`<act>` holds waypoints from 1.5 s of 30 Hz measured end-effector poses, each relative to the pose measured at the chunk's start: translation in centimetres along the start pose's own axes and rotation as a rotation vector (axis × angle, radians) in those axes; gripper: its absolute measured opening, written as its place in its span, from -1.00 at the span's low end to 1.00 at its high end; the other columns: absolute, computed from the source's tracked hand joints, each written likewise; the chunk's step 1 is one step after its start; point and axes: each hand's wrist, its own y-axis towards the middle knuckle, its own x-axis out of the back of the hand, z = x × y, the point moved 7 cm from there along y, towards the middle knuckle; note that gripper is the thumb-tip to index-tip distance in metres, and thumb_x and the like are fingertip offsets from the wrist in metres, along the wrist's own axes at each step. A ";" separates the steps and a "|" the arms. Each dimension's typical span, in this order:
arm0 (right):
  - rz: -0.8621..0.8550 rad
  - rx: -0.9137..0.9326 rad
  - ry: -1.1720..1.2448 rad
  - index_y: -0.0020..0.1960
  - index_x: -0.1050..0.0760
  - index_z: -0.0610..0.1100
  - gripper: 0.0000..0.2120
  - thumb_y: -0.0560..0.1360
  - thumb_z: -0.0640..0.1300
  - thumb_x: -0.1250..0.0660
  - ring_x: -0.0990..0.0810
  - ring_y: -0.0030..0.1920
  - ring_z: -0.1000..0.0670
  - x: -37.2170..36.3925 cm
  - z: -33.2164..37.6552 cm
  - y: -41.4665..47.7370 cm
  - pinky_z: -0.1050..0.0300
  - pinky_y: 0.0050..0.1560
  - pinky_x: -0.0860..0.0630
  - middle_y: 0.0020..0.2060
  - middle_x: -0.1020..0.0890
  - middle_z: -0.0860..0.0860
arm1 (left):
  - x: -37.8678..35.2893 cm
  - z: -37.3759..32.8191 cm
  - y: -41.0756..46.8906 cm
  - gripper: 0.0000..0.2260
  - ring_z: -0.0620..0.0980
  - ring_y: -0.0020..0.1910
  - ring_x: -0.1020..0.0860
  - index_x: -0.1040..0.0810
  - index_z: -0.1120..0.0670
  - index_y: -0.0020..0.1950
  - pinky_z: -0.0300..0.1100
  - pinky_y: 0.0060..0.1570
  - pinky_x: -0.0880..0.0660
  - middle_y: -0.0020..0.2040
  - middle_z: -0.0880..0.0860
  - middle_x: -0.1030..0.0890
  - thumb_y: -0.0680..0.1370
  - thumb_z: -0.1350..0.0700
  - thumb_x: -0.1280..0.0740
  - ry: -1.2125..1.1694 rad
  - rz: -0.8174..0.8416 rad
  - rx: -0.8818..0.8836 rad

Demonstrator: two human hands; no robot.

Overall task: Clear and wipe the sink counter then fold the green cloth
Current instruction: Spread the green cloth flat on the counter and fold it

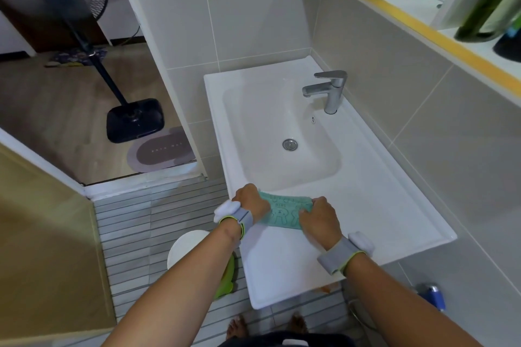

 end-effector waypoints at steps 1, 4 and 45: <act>0.008 -0.013 0.009 0.10 -0.48 -0.20 -0.69 0.43 -0.05 -0.26 -0.60 0.04 -0.15 0.0 -0.1 0.2 0.05 -0.02 -0.55 0.02 -0.61 -0.11 | -0.1 0.0 0.2 -0.78 0.28 -0.11 -0.61 -0.45 0.22 -0.05 0.08 -0.17 -0.65 -0.01 0.22 -0.52 0.44 0.17 -0.44 -0.058 0.029 0.016; 0.021 -0.047 0.111 -0.06 -0.55 -0.23 -0.77 0.37 -0.11 -0.27 -0.64 -0.09 -0.14 0.3 -0.6 0.5 0.06 -0.16 -0.58 -0.10 -0.66 -0.13 | -0.2 0.0 0.8 -0.72 0.29 -0.08 -0.59 -0.47 0.26 0.00 0.17 -0.26 -0.65 -0.03 0.23 -0.49 0.41 0.21 -0.49 -0.147 0.073 0.031; -0.726 -0.138 0.339 -0.14 -0.51 -0.12 -0.85 0.45 -0.29 -0.19 -0.57 -0.09 -0.04 17.9 -13.6 1.1 0.13 -0.08 -0.47 -0.16 -0.59 -0.03 | -20.6 -30.3 -3.3 -0.93 0.15 -0.20 -0.58 -0.56 0.09 -0.22 -0.03 -0.18 -0.54 -0.22 0.09 -0.61 0.39 0.20 -0.28 0.169 0.248 -1.021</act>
